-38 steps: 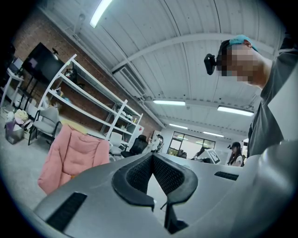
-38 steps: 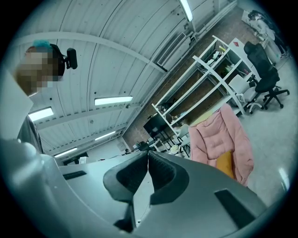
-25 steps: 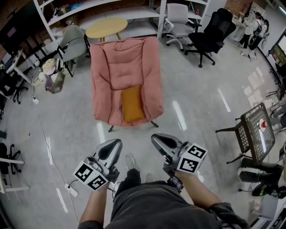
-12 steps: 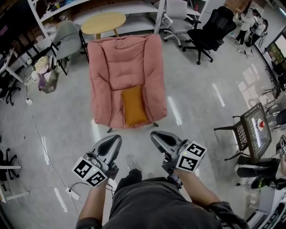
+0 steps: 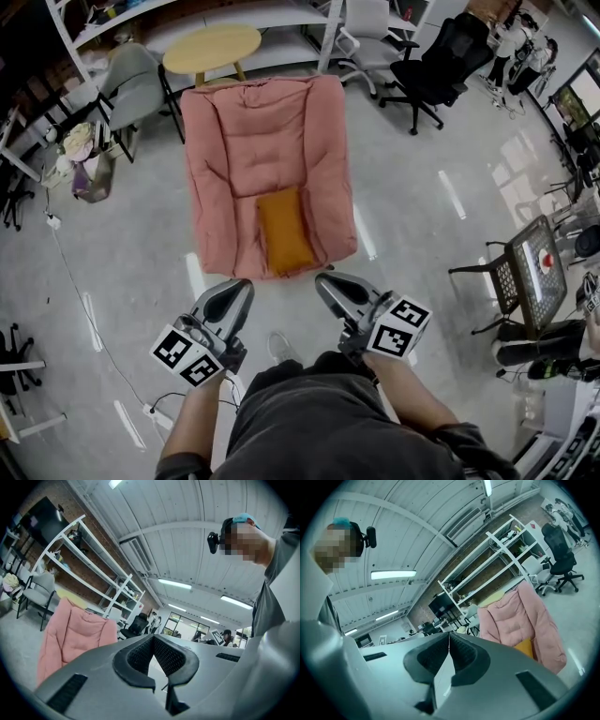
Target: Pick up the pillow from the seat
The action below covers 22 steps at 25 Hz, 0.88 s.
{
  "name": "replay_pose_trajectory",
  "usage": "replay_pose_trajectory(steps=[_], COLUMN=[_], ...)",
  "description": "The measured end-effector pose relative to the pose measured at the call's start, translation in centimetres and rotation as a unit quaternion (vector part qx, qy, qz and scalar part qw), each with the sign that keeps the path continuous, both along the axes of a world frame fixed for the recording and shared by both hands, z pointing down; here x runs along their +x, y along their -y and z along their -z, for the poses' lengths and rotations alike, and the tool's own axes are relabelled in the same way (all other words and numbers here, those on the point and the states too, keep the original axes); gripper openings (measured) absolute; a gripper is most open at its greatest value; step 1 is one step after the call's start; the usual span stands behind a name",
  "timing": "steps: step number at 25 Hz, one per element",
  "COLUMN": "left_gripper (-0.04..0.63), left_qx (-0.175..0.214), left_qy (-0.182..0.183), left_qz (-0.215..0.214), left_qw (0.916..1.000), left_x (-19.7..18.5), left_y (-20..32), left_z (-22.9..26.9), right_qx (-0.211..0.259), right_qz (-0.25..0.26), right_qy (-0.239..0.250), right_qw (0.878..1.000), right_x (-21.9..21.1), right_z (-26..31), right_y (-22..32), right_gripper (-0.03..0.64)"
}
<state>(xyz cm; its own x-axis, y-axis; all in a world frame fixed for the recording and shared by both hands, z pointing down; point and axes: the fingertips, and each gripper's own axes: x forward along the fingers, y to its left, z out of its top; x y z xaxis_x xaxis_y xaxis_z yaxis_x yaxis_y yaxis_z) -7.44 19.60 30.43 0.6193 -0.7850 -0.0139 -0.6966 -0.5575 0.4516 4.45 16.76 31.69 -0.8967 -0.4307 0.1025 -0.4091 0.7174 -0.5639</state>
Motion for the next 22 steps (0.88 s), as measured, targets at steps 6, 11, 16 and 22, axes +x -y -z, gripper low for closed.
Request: replay_pose_trajectory(steps=[6,11,16,22], left_gripper=[0.009,0.009,0.009,0.009], left_qx=[-0.02,-0.042,-0.063,-0.088], left_qy=[0.004,0.007,0.012,0.021], left_qz=[-0.002,0.0,0.008,0.02], left_qw=[0.9998,0.9991,0.9979,0.9956], left_x=[-0.8,-0.8,-1.1,-0.4], left_y=[2.8,5.3,9.2,15.0], left_z=[-0.8,-2.8,-4.8,-6.8], right_qx=[-0.016,-0.034,-0.055,-0.081], right_qz=[0.002,0.002,0.012,0.024], right_qy=[-0.006,-0.007,-0.01,-0.014], right_qw=[1.0,0.999,0.998,0.996], right_x=[-1.0,-1.1,-1.9,-2.0], right_z=[-1.0,-3.3,-6.1,-9.4], right_y=[2.4,5.2,8.9,13.9], right_gripper=[0.015,0.015,0.015,0.015])
